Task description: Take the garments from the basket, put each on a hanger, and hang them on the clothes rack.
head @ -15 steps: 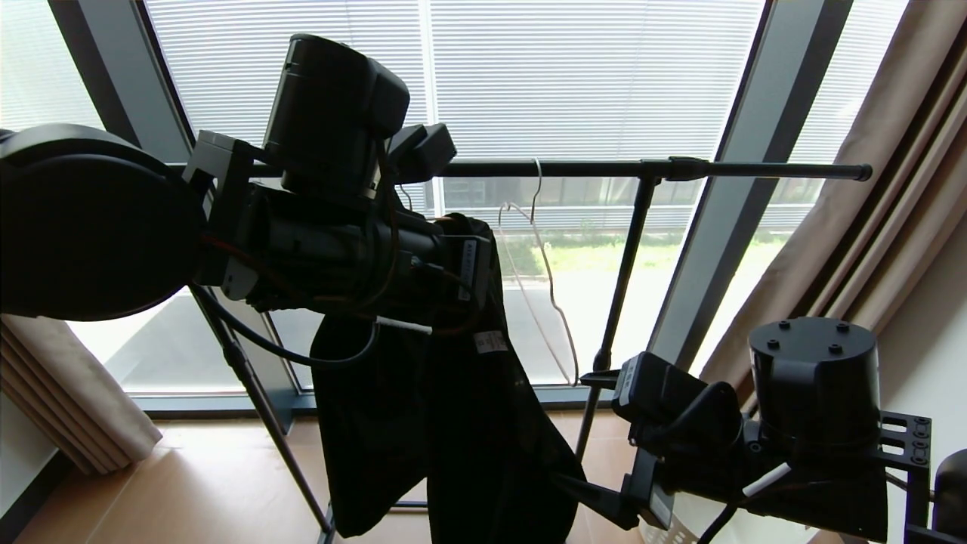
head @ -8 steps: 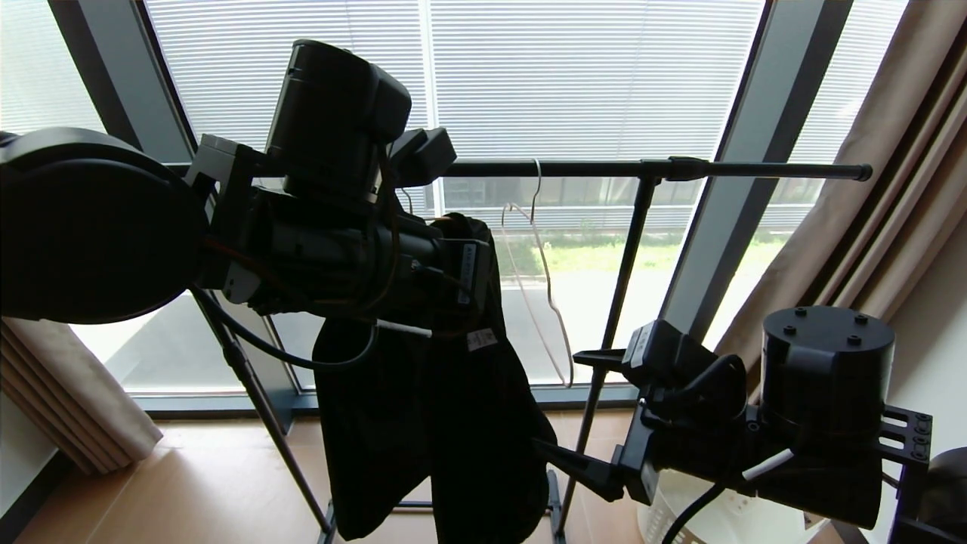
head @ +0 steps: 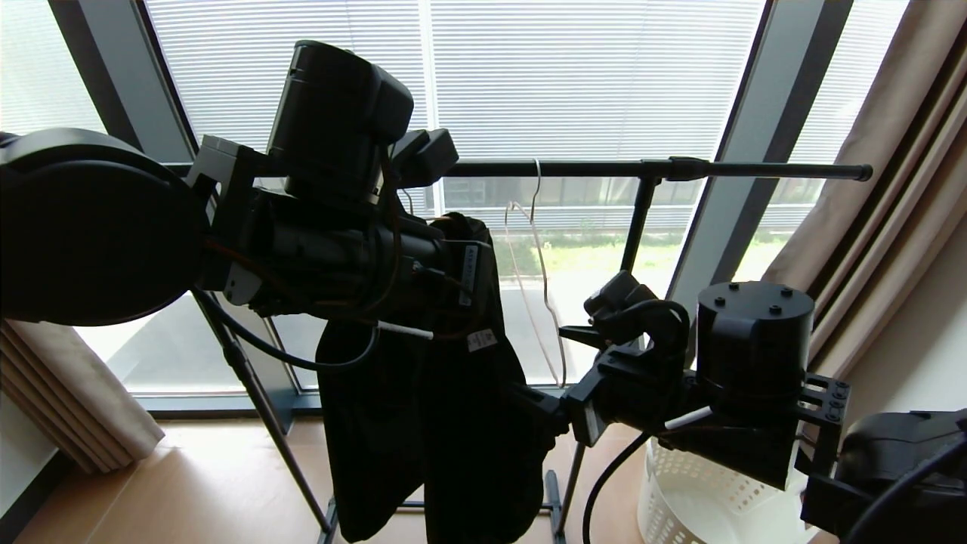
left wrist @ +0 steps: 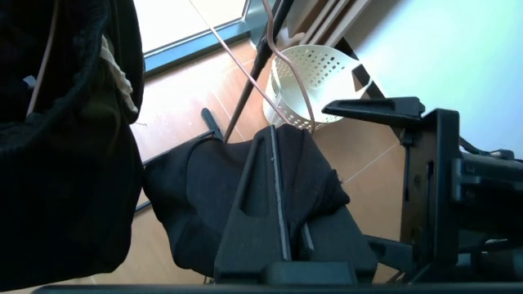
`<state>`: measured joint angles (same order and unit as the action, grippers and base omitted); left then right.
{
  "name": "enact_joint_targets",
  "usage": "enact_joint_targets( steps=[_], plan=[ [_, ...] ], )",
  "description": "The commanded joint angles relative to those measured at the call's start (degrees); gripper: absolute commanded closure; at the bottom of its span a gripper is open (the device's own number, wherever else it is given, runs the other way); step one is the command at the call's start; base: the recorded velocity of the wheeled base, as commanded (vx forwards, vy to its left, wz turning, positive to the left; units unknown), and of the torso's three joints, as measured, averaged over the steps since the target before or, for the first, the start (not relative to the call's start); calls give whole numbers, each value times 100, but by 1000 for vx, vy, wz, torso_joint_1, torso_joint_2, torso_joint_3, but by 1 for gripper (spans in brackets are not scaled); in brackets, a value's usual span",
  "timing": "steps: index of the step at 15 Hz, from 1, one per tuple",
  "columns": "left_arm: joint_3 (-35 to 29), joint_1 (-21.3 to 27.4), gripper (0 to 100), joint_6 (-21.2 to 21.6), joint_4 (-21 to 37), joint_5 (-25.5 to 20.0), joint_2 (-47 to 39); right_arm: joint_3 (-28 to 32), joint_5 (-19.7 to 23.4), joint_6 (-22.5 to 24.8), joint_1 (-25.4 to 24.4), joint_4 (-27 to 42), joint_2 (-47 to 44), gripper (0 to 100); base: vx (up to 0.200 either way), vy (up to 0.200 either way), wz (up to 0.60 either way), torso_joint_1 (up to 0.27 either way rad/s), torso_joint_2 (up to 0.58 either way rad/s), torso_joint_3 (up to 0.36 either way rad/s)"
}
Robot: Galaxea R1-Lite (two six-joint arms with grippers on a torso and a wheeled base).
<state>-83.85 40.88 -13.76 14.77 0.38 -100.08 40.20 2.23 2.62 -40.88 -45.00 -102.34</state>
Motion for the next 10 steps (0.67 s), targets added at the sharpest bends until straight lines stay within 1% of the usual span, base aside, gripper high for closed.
enact_joint_targets(
  steps=[1,5,10],
  plan=[
    [-9,-1,100,-4,-1,-3,-2,146,-3,-7,212,-9,-304,0,0,0,0,0,0,0],
    [-18,-1,100,-4,-10,-3,-2,146,5,10,317,8,-480,0,0,0,0,0,0,0],
    [-9,-1,100,-4,-10,-3,-2,137,5,10,308,0,-638,0,0,0,0,0,0,0]
  ],
)
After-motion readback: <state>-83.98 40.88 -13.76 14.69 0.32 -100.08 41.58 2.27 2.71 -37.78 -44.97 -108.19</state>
